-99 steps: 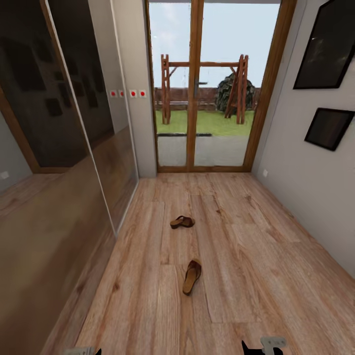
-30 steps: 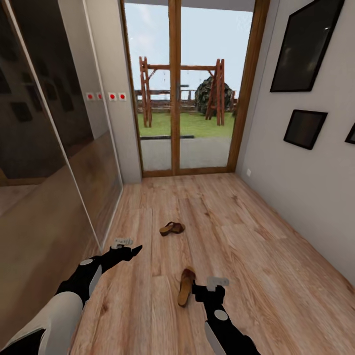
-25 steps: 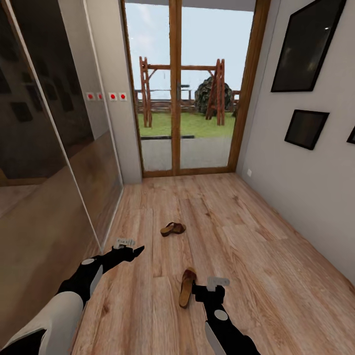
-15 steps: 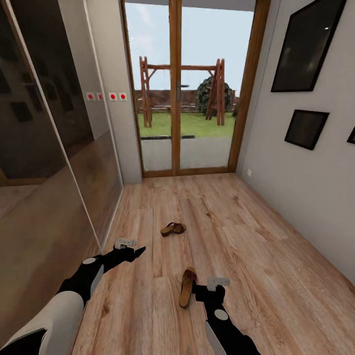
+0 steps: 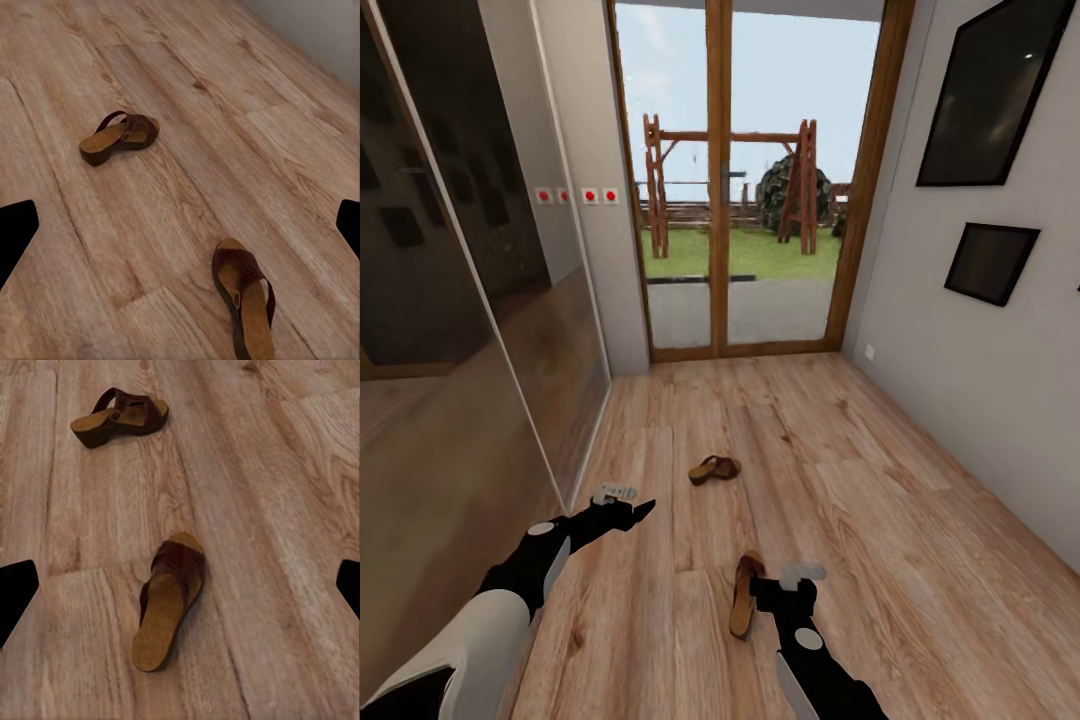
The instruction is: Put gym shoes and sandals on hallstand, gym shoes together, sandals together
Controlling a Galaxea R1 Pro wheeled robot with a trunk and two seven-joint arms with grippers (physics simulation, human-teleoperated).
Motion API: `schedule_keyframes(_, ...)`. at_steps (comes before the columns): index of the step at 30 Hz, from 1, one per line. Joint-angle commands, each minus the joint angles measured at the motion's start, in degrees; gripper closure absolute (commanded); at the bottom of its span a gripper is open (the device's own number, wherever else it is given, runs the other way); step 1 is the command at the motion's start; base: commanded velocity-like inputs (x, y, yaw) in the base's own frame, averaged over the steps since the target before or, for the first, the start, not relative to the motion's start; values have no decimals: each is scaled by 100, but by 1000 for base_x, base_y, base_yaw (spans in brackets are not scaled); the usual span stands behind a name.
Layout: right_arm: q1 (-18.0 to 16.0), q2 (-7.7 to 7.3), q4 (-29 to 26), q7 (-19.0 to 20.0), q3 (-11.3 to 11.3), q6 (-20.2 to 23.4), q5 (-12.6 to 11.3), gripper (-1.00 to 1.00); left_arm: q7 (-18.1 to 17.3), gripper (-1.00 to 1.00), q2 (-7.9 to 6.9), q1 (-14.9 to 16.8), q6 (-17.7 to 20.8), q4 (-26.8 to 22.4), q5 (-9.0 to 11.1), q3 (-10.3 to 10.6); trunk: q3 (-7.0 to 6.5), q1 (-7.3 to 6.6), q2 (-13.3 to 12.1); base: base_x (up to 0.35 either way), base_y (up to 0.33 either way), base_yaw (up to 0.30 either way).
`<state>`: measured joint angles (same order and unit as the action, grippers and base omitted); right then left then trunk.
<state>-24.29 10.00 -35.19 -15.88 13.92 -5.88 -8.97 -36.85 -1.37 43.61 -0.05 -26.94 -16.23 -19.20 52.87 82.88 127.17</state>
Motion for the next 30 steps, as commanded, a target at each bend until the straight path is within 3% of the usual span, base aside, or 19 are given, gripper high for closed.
schedule_keyframes(1, -6, 0, 6, -29, 23, -36, -61, -100, -42, -100, 5, 5, -1, -5, -55, -48, 5, 1, 2, 92, 56, 0)
schedule_keyframes(30, -6, 0, -12, -29, 22, -36, -61, -100, -41, -100, 5, 7, -4, -5, -55, -44, 5, 1, 2, 42, 14, 0)
